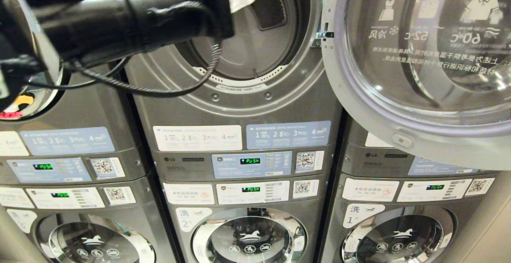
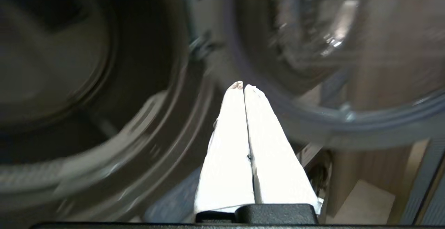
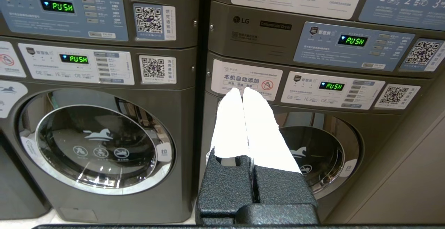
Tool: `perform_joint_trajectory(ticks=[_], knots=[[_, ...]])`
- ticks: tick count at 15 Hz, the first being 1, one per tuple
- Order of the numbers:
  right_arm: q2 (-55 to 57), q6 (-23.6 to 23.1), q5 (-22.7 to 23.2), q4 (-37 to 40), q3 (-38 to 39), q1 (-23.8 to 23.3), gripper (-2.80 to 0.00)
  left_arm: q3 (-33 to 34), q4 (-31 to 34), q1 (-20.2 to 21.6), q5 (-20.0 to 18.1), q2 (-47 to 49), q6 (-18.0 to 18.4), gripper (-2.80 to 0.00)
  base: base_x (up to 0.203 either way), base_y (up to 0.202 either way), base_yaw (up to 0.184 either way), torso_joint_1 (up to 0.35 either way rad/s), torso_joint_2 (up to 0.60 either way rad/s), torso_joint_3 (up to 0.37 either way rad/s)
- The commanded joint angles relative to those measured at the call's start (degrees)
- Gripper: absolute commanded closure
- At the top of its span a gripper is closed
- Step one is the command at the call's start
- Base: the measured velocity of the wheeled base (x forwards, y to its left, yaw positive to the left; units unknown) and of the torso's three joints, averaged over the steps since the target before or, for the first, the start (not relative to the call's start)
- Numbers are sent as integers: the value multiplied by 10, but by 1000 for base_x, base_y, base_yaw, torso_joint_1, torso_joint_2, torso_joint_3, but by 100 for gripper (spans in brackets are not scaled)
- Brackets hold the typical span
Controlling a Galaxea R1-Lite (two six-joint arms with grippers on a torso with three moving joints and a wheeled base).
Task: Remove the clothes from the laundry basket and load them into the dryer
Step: Open the dryer
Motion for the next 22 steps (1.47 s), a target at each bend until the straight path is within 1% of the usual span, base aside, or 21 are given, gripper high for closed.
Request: perform_joint_trajectory(ticks=[1,2,3,6,7,8,10,12,13,15,16,17,18,19,20,21,22], knots=[[0,0,1,0,0,0,0,110,0,50,-1,-121,-11,0,0,0,0,0,0,0],[0,0,1,-1,0,0,0,182,1,74,-5,-172,-23,0,0,0,0,0,0,0],[0,-1,1,-1,0,0,0,251,2,88,-13,-221,-32,0,0,0,0,0,0,0],[0,2,0,-1,0,0,0,463,7,108,-60,-390,-46,0,0,0,0,0,0,0],[0,5,0,-1,0,0,0,520,11,112,-74,-440,-49,0,0,0,0,0,0,0],[0,5,0,-1,0,0,0,560,20,115,-85,-478,-51,0,0,0,0,0,0,0],[0,4,0,-1,0,0,0,627,59,117,-116,-532,-53,0,0,0,0,0,0,0],[0,5,0,-1,0,0,0,688,70,118,-125,-565,-53,0,0,0,0,0,0,0],[0,6,0,-1,0,0,0,723,74,120,-118,-585,-52,0,0,0,0,0,0,0],[0,7,0,-1,0,0,0,790,90,121,-77,-640,-53,0,0,0,0,0,0,0],[0,7,-1,-1,0,0,0,807,109,120,-55,-674,-55,0,0,0,0,0,0,0],[0,7,0,-1,0,0,0,808,152,119,-27,-705,-64,0,0,0,0,0,0,0],[0,7,-1,-2,0,0,0,802,211,118,14,-732,-80,0,0,0,0,0,0,0],[0,6,-1,-2,0,0,0,792,248,118,71,-742,-110,0,0,0,0,0,0,0],[0,6,-1,-2,0,0,0,786,270,119,106,-744,-137,0,0,0,0,0,0,0],[0,7,-1,-2,0,0,0,780,284,129,109,-744,-139,0,0,0,0,0,0,0],[0,8,0,-1,-1,0,0,779,287,147,110,-744,-129,0,0,0,0,0,0,0]])
